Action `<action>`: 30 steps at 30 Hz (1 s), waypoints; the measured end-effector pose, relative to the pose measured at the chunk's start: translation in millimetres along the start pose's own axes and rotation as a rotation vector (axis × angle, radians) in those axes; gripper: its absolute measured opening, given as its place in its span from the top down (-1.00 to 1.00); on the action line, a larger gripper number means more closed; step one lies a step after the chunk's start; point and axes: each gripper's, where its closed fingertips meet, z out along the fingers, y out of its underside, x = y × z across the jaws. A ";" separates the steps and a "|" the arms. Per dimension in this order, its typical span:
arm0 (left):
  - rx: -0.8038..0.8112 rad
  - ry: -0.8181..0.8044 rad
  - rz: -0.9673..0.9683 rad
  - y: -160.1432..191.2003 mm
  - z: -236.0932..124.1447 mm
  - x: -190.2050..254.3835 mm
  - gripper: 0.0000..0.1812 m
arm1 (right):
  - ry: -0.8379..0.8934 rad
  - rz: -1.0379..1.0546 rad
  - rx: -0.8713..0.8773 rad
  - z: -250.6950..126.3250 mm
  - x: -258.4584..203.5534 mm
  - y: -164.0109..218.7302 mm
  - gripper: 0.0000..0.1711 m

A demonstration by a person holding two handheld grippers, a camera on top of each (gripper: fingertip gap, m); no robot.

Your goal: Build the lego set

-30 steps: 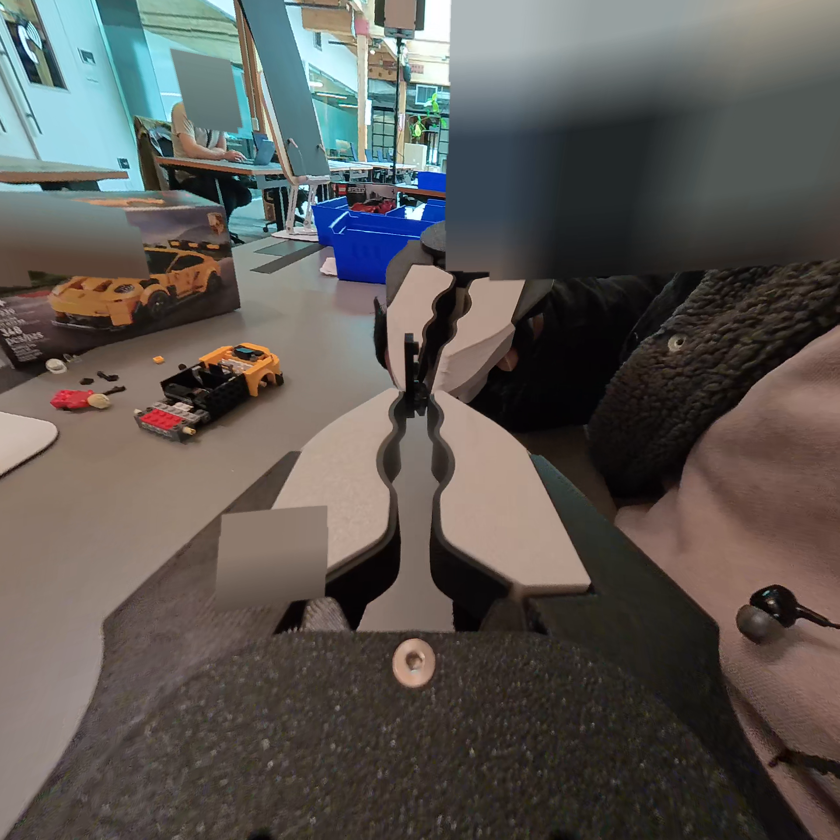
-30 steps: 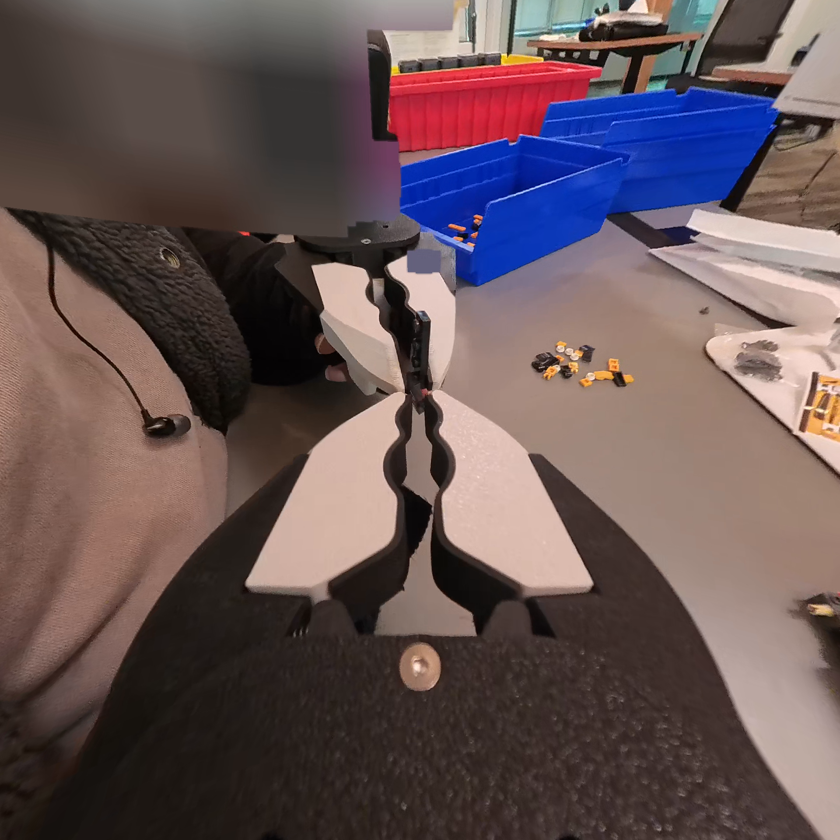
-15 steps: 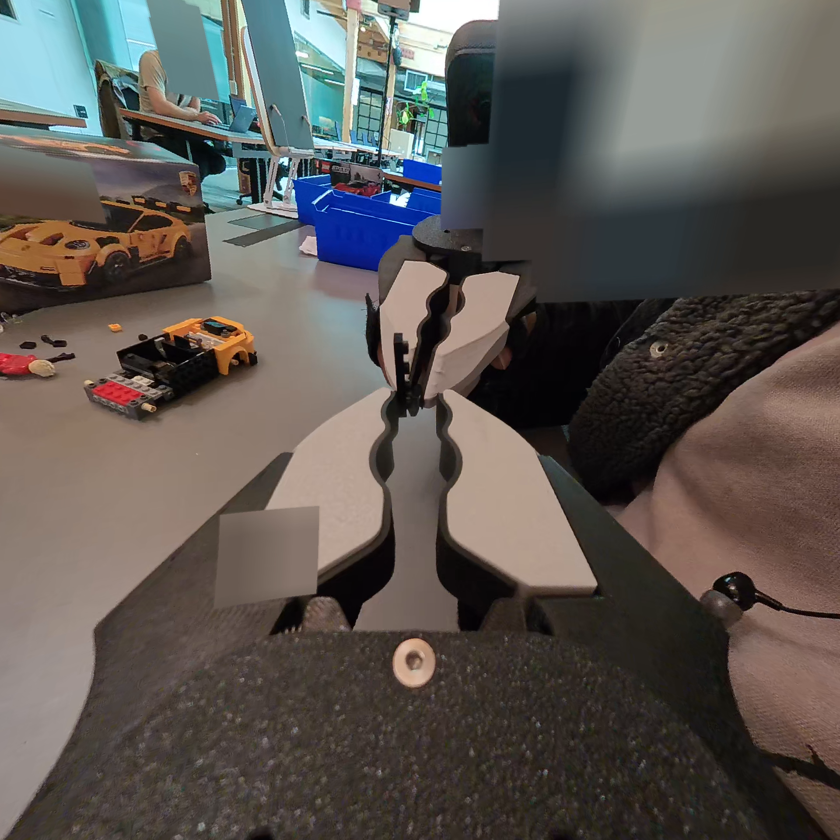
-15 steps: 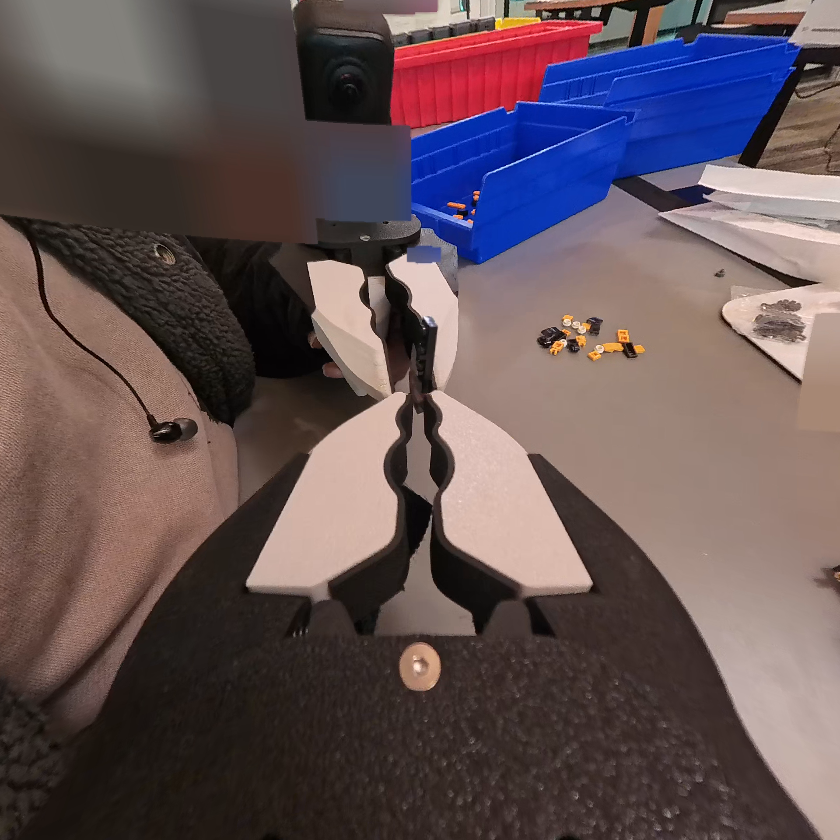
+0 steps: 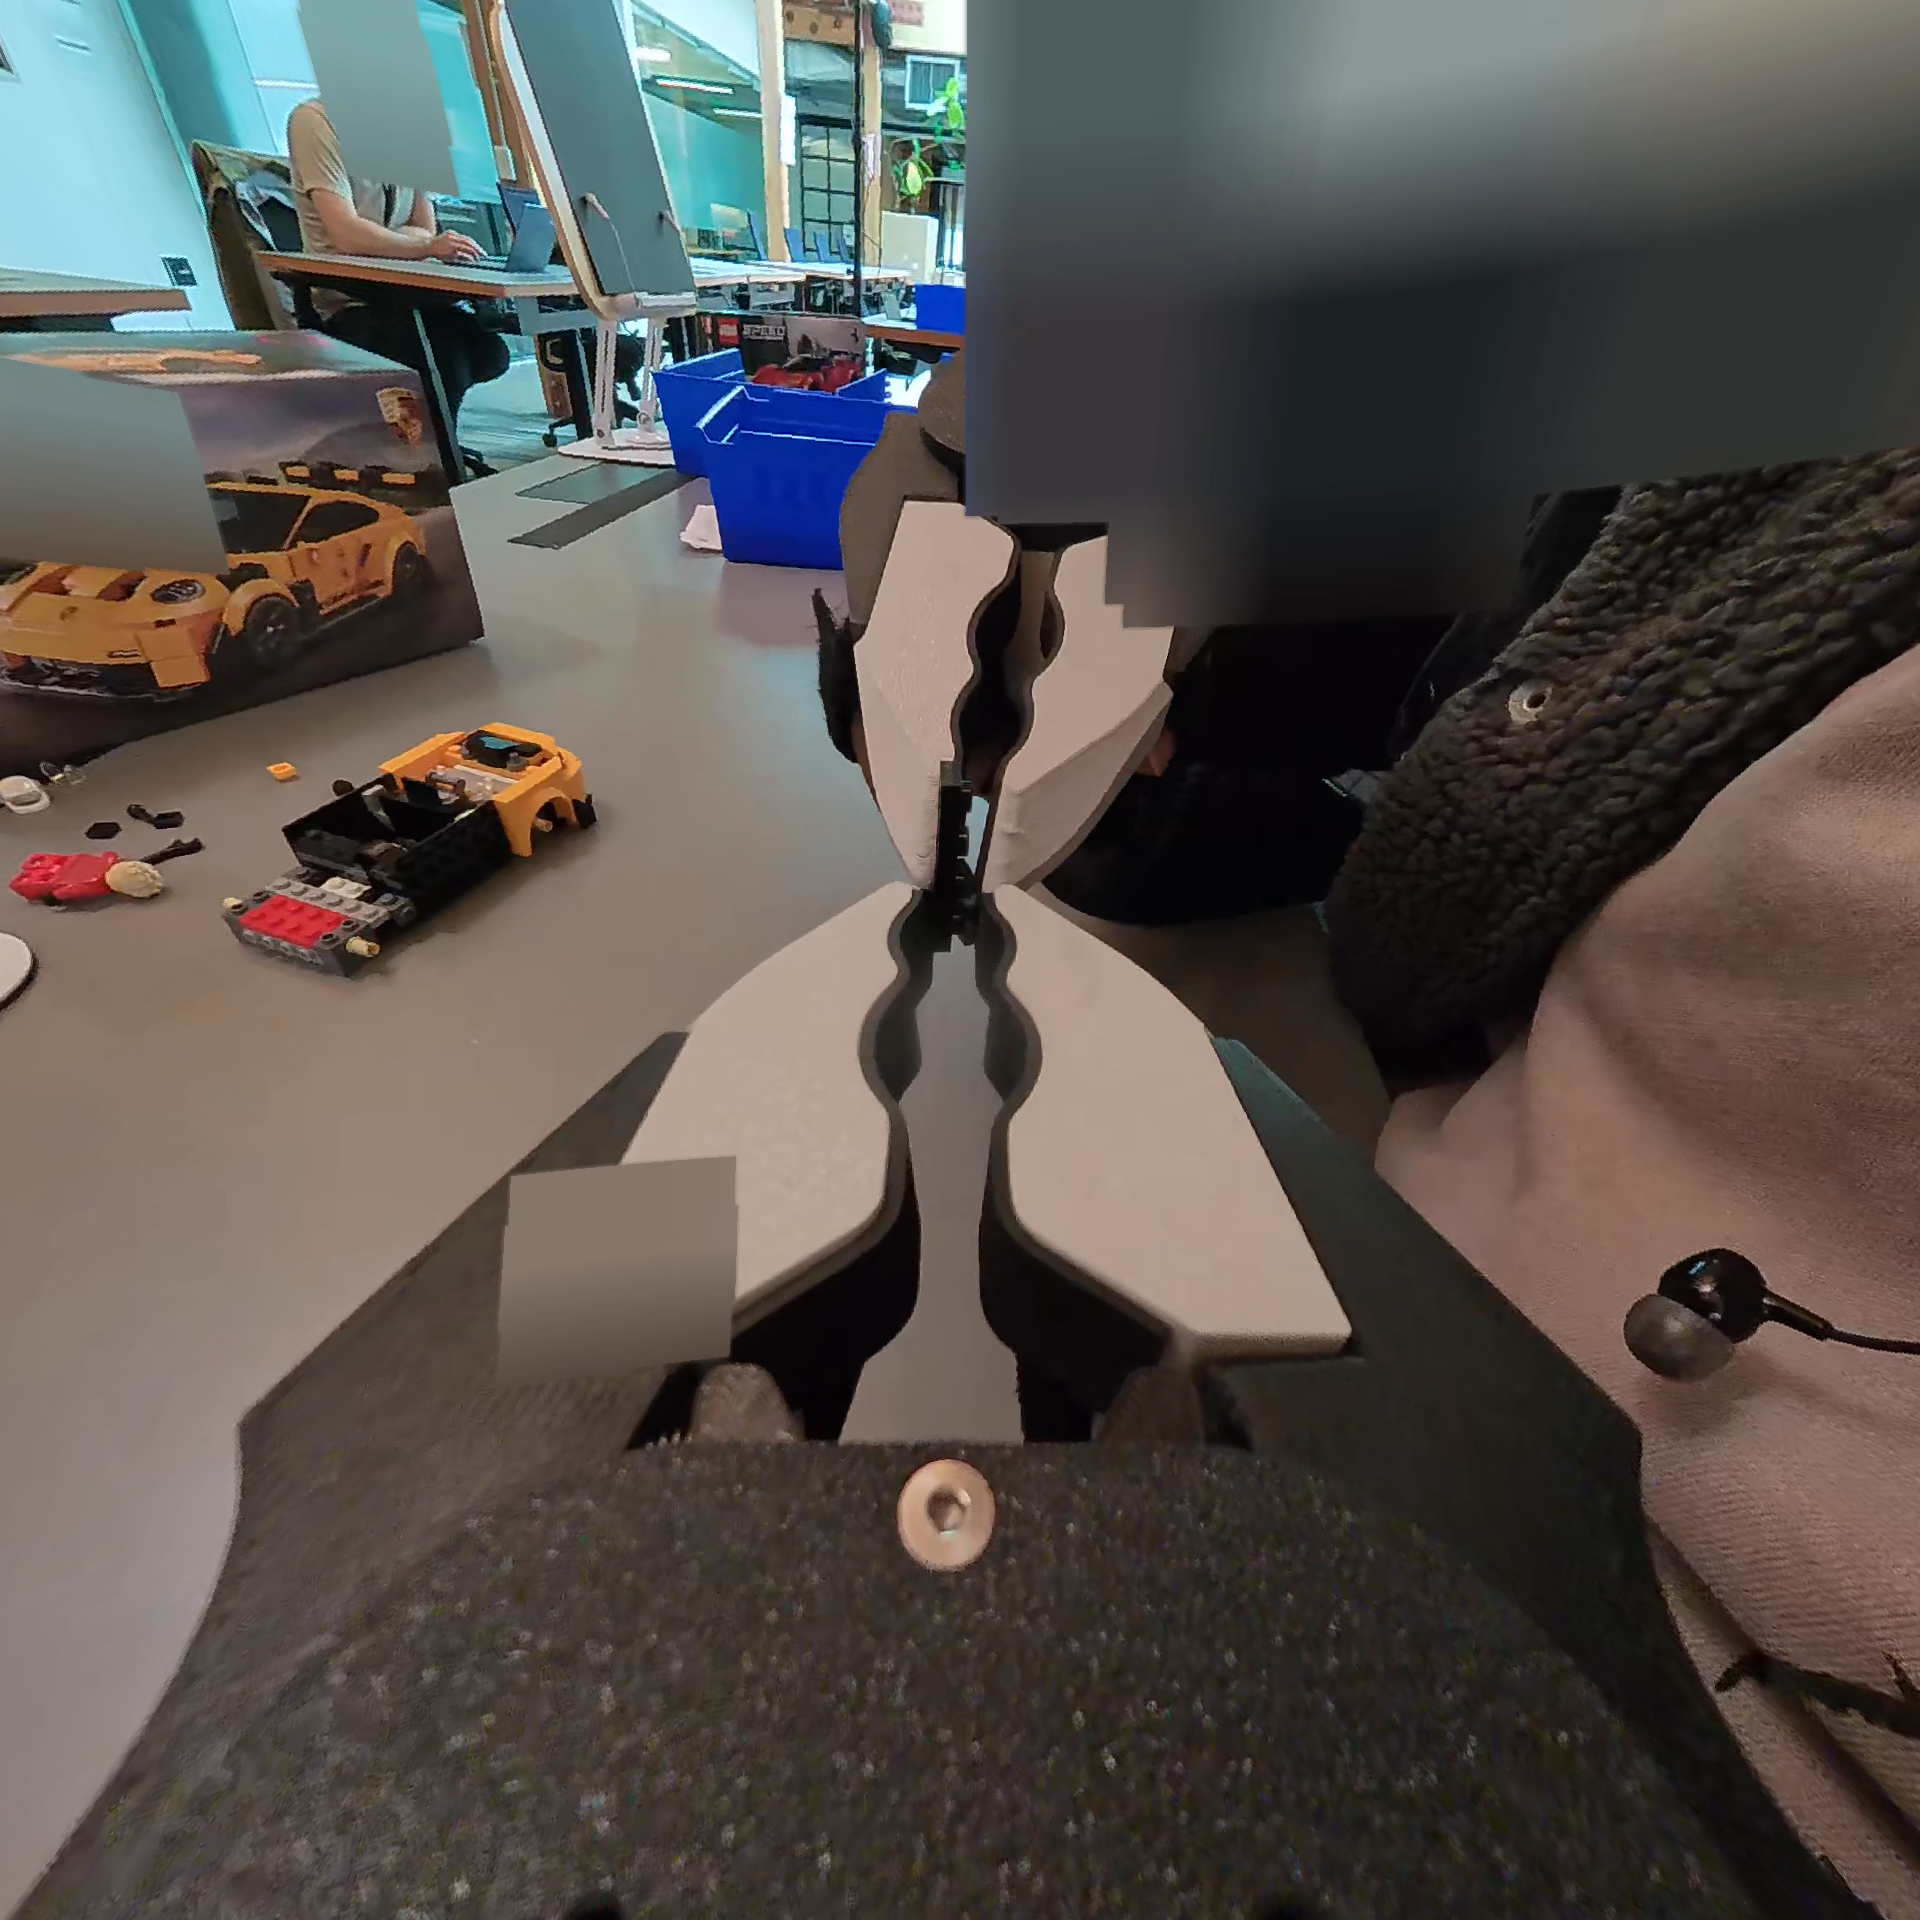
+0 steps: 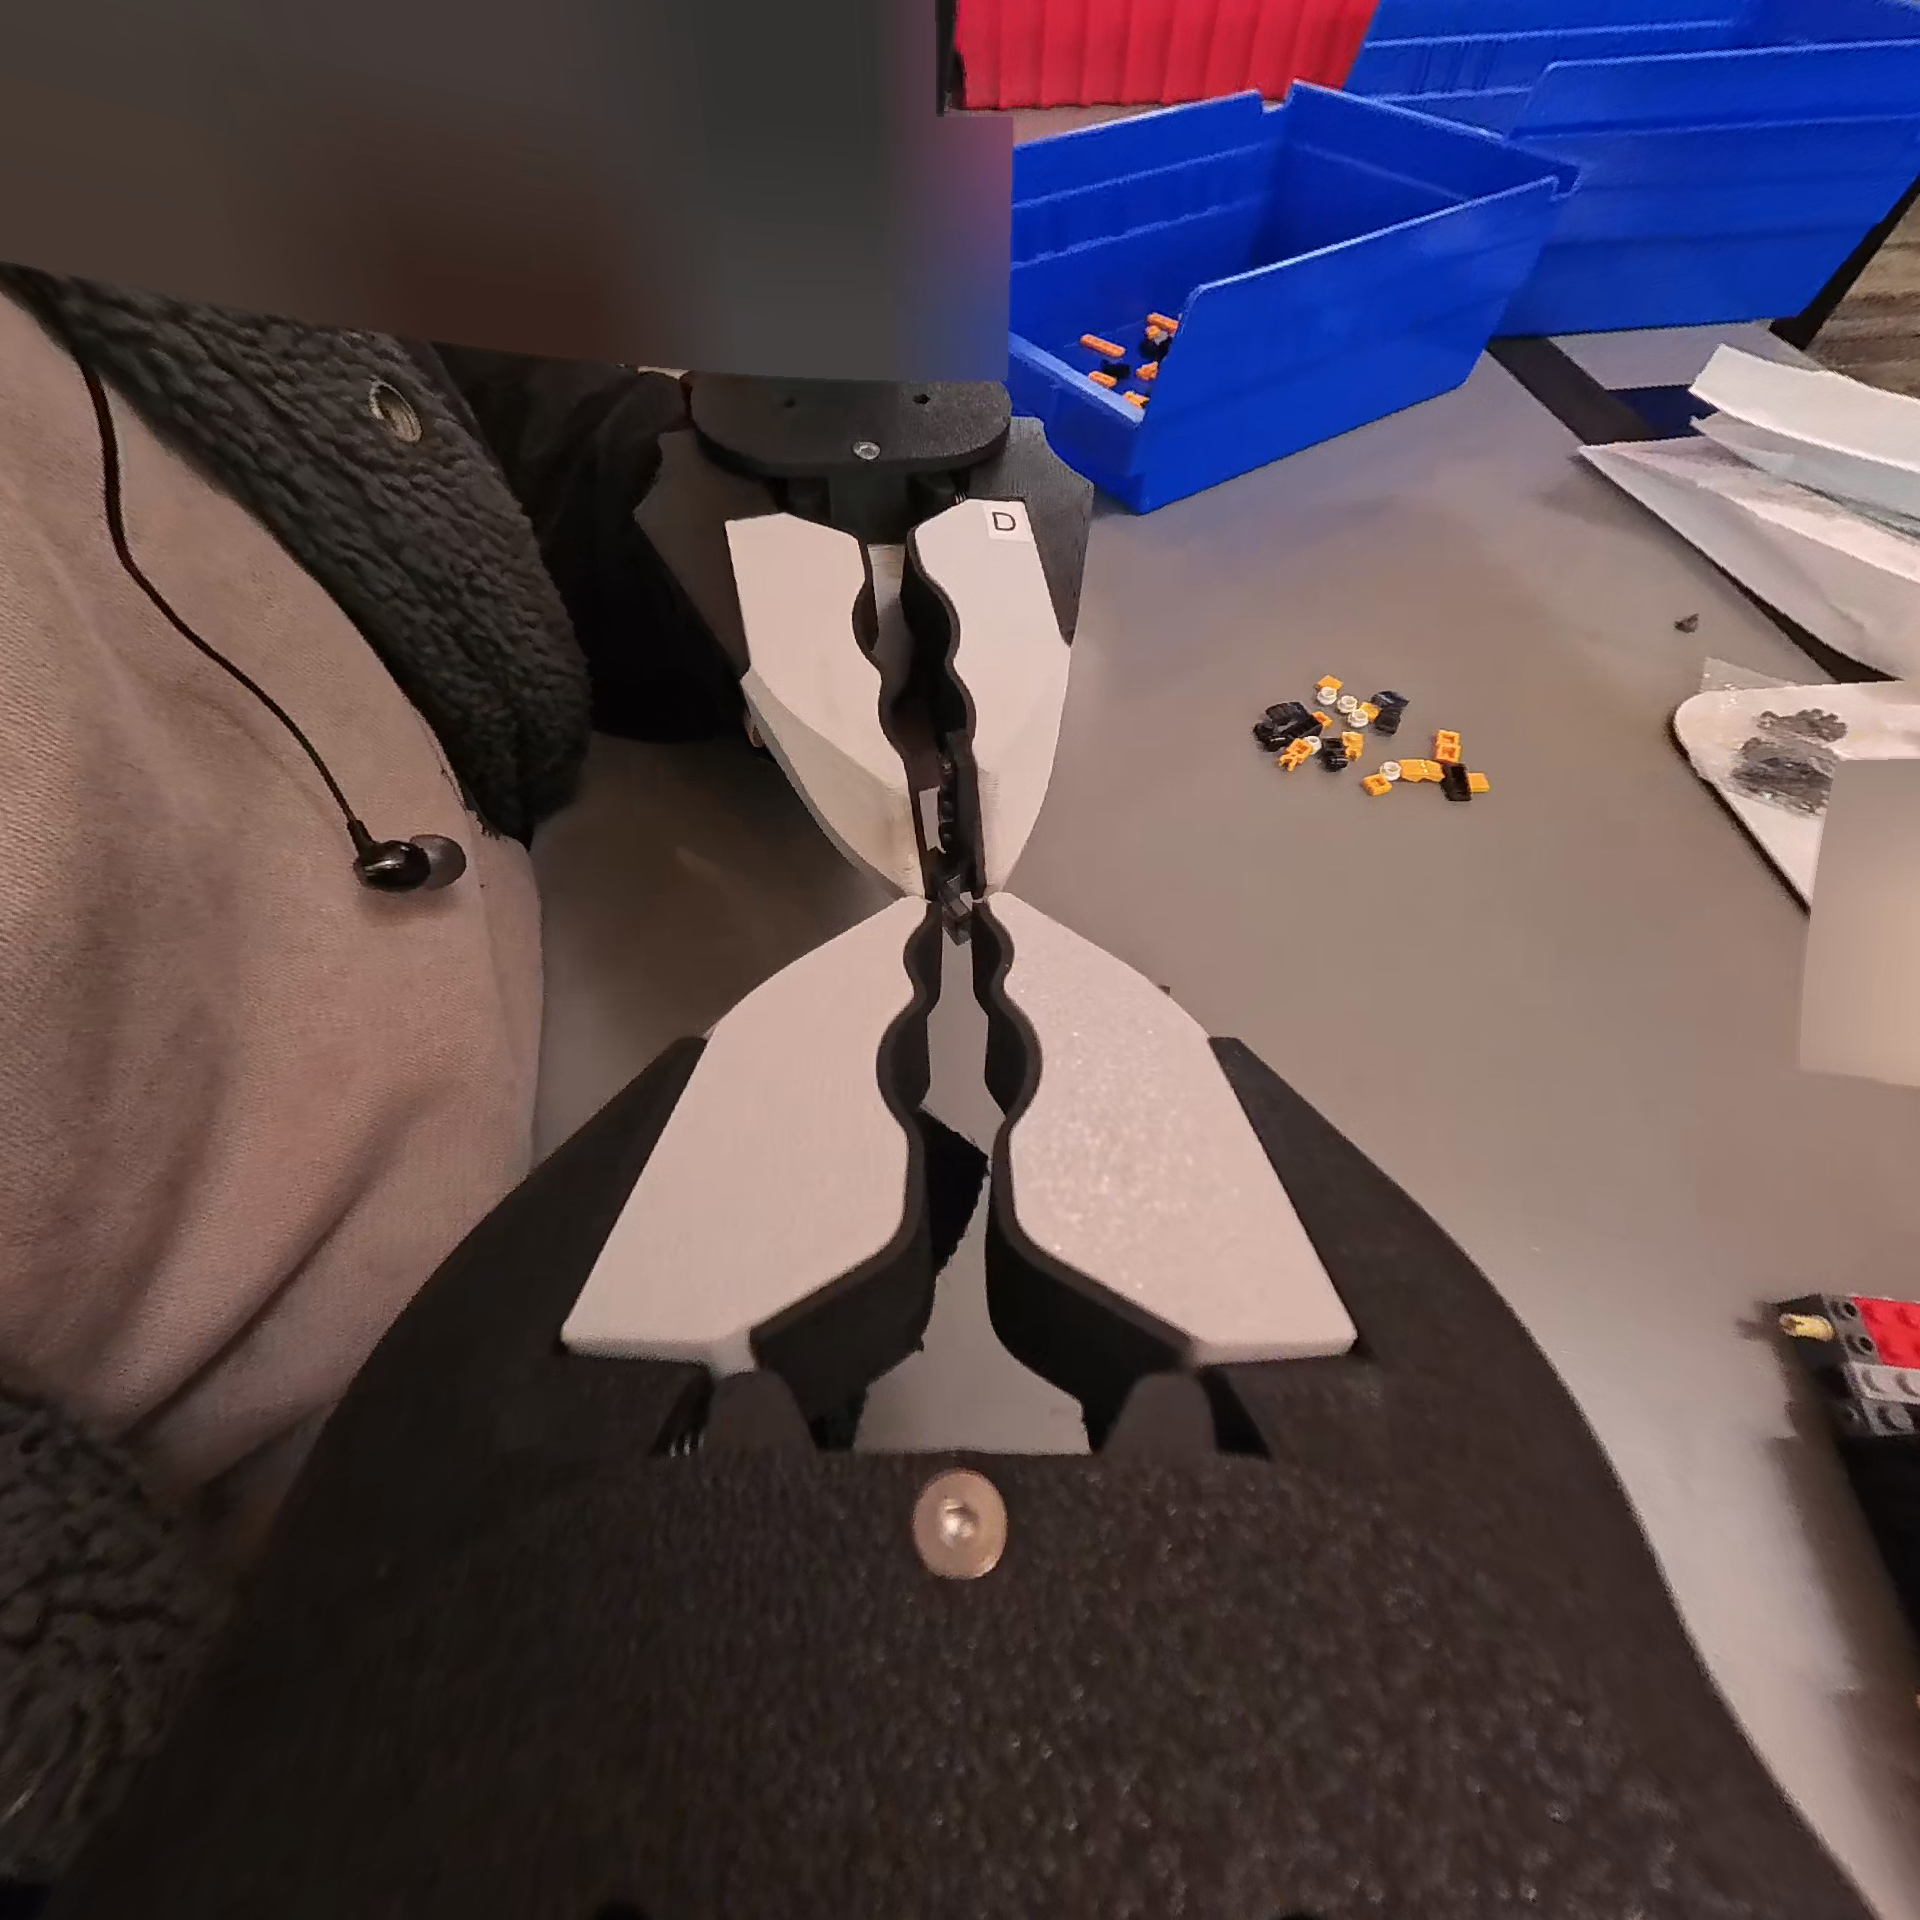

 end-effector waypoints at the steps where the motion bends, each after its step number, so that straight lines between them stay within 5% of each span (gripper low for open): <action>1: -0.005 -0.001 0.006 0.3 0.3 0.5 0.91 | 0.002 -0.006 -0.004 -0.1 -0.2 0.6 0.94; 23: 0.047 0.087 -0.040 -7.3 -1.6 12.0 0.91 | -0.203 0.043 0.104 -6.8 -11.9 -3.8 0.96; 30: 0.067 0.097 -0.147 -7.4 -1.7 5.5 0.92 | -0.142 0.098 0.105 -5.3 -4.6 -2.9 0.97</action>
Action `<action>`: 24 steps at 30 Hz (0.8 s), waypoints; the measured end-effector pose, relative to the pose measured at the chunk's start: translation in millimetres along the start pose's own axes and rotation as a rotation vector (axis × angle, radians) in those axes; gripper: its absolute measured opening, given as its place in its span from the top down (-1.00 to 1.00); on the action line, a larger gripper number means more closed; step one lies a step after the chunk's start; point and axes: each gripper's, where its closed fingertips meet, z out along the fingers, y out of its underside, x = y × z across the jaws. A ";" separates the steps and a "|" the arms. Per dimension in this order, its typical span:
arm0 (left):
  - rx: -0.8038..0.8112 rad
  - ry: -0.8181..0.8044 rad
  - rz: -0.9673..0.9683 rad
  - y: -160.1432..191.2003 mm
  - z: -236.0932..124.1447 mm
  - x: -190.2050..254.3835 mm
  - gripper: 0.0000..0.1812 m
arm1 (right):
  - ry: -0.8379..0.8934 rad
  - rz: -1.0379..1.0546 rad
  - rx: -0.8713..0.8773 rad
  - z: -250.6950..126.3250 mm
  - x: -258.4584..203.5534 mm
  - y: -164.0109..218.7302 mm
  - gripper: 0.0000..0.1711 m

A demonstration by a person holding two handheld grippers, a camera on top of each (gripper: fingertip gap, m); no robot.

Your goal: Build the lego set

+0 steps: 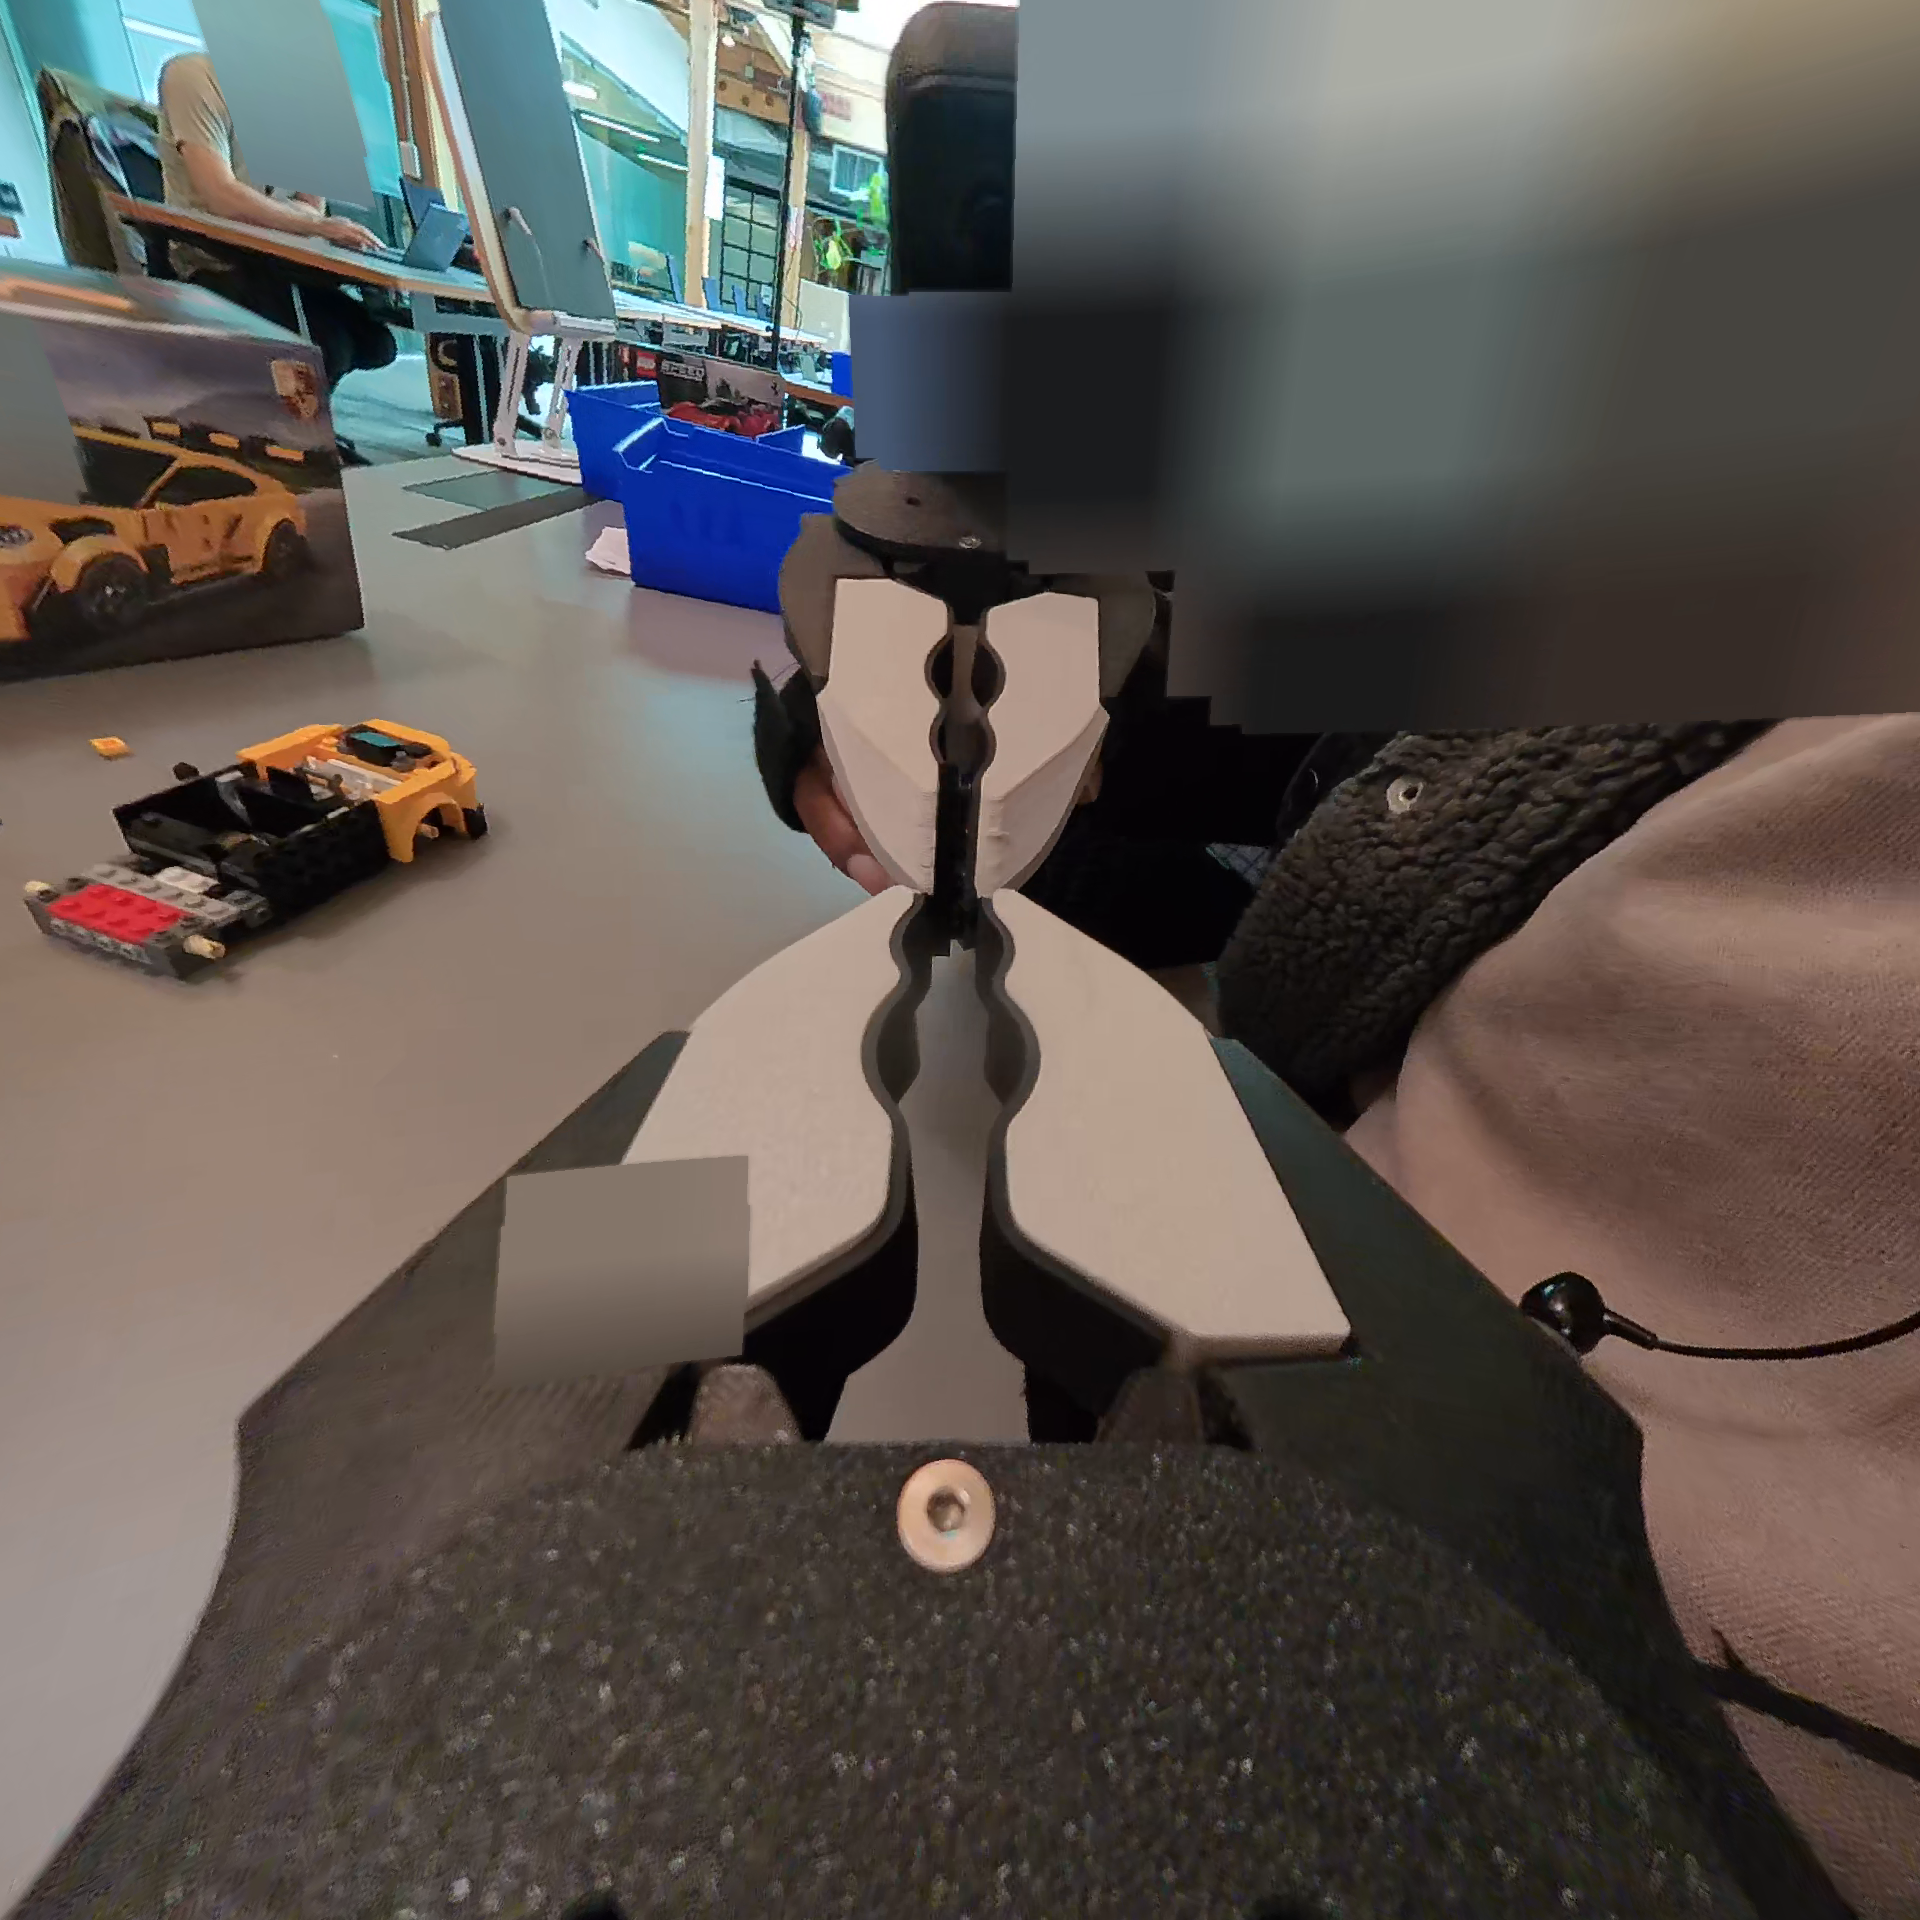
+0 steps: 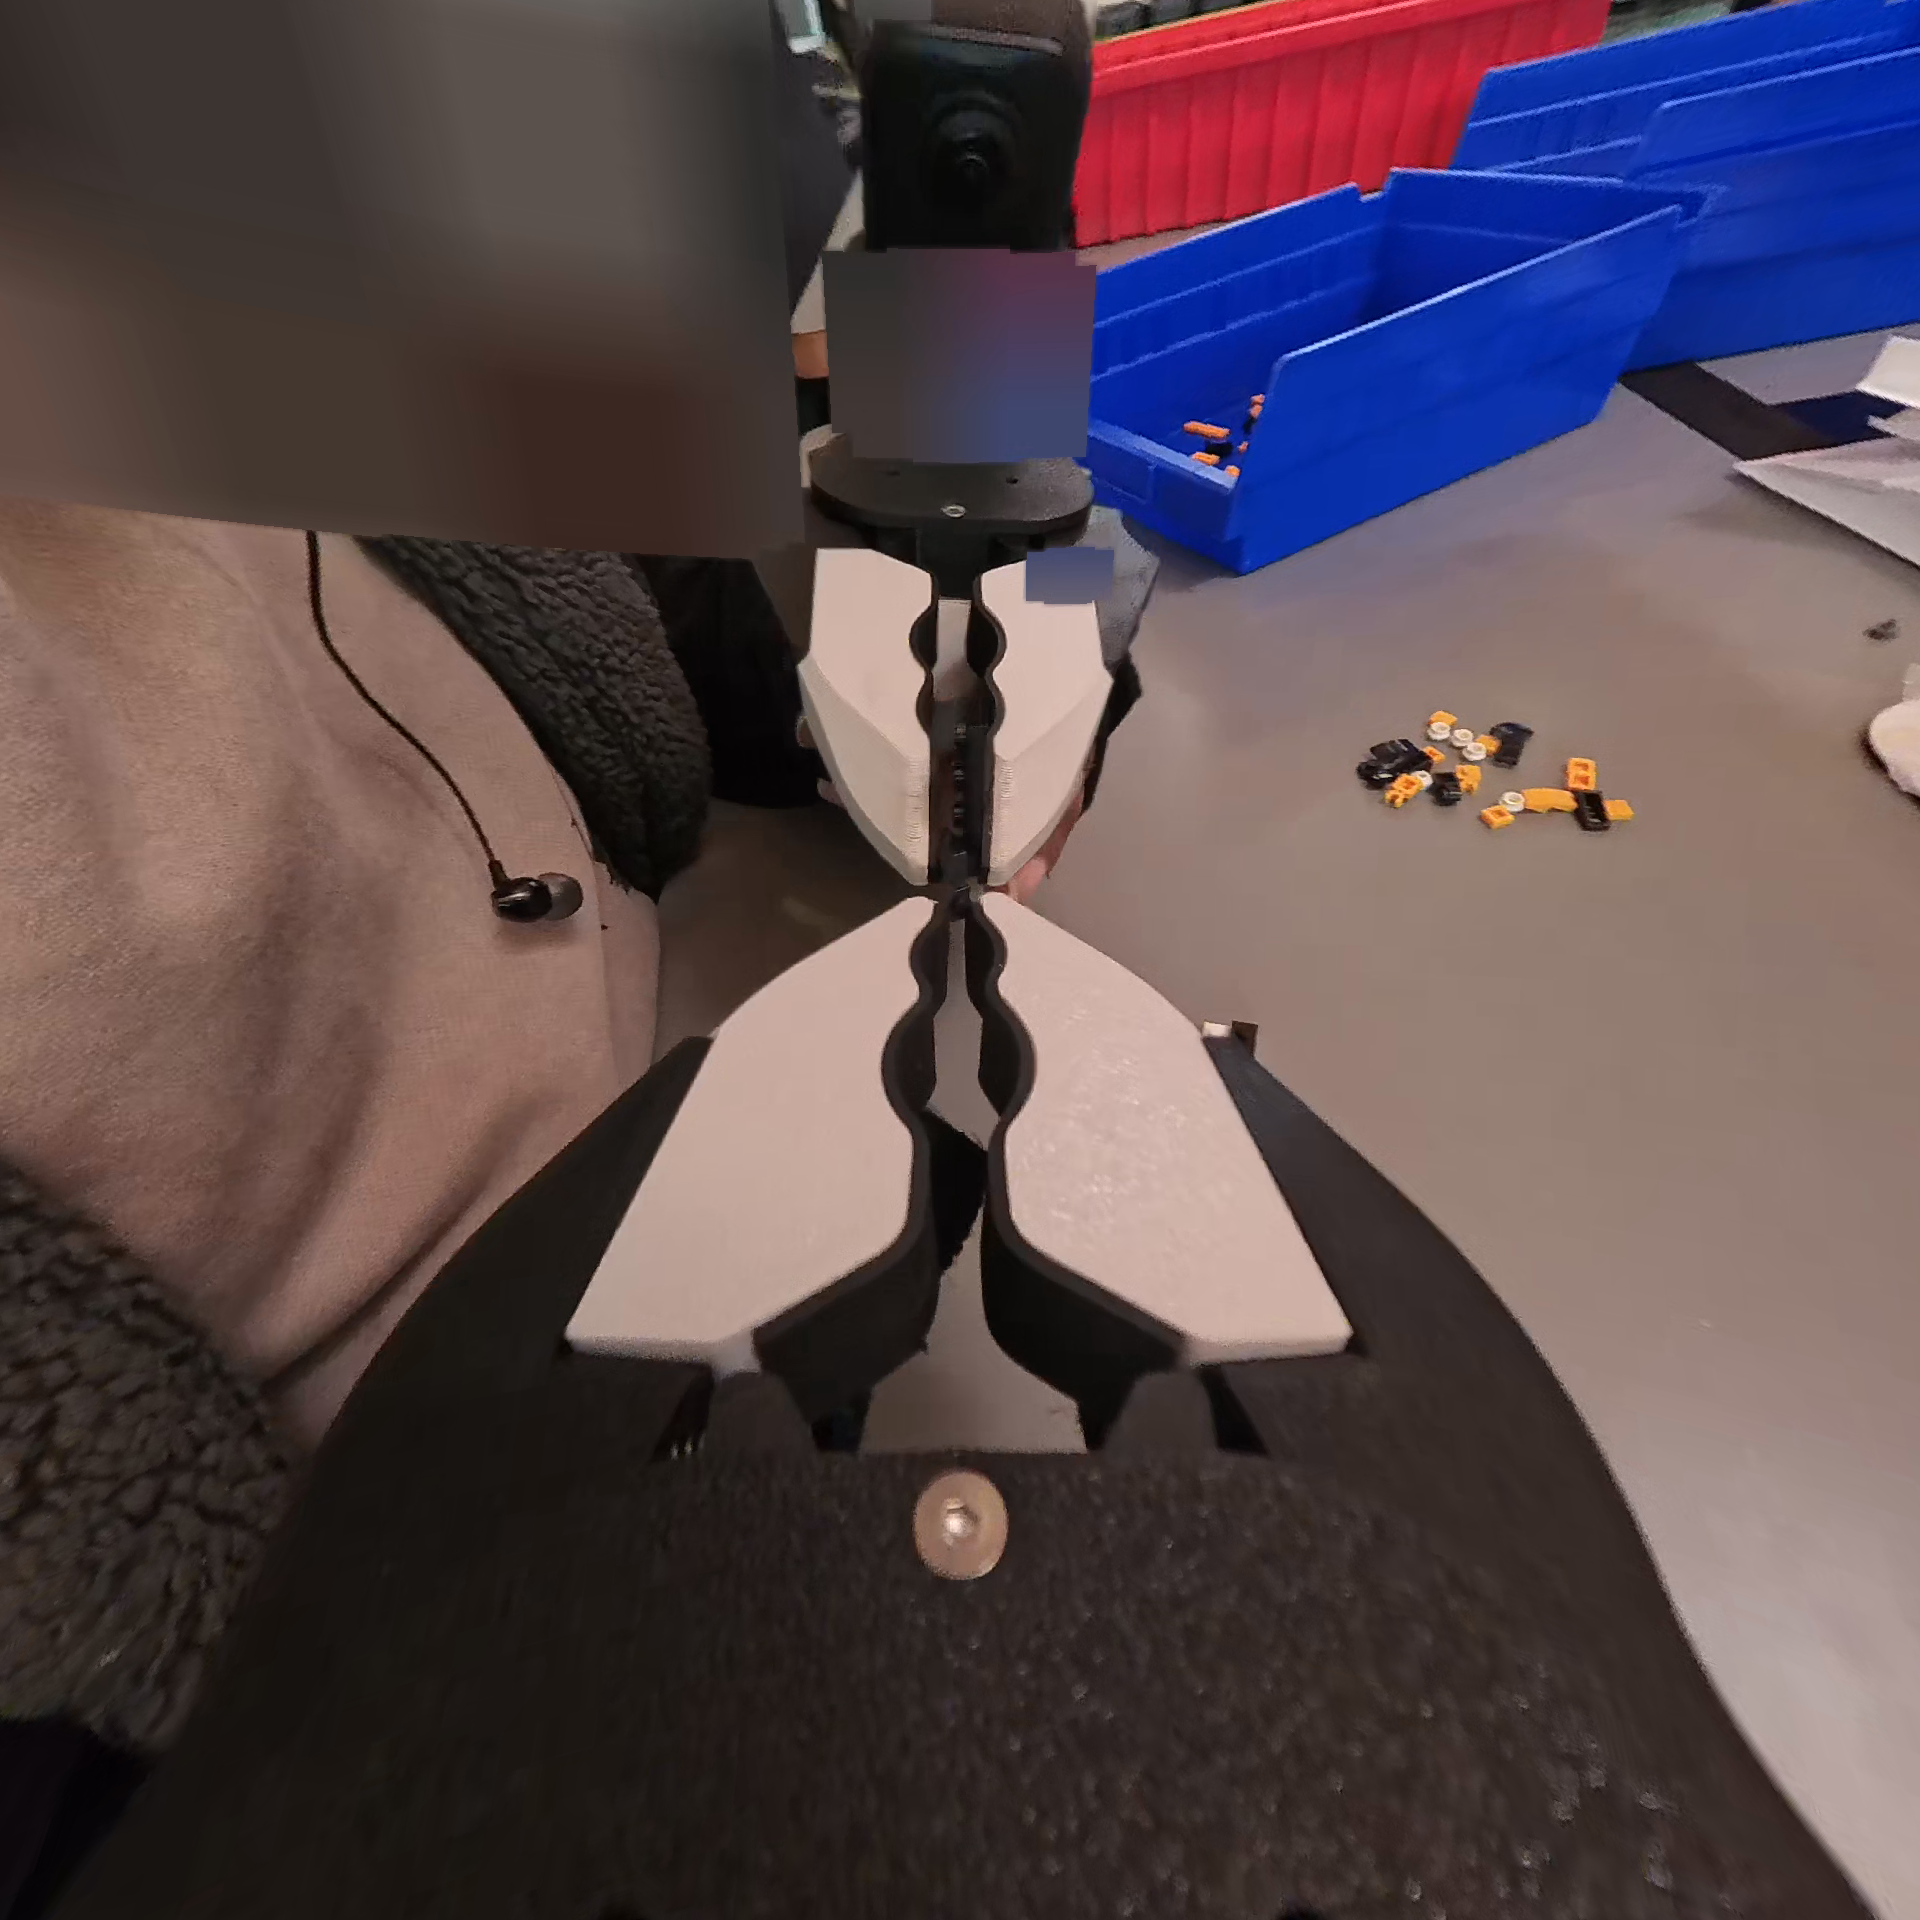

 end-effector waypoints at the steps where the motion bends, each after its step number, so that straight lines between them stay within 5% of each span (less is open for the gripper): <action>1: 0.001 -0.006 -0.017 0.4 0.1 -2.0 0.92 | 0.023 0.011 -0.005 0.2 2.4 1.0 0.97; 10: 0.012 -0.040 -0.114 0.7 2.7 -11.6 0.89 | 0.170 0.077 -0.004 1.3 15.6 9.3 1.00; 24: 0.007 -0.024 -0.196 10.4 4.9 -19.3 0.92 | 0.131 0.137 0.060 0.8 19.2 18.7 1.00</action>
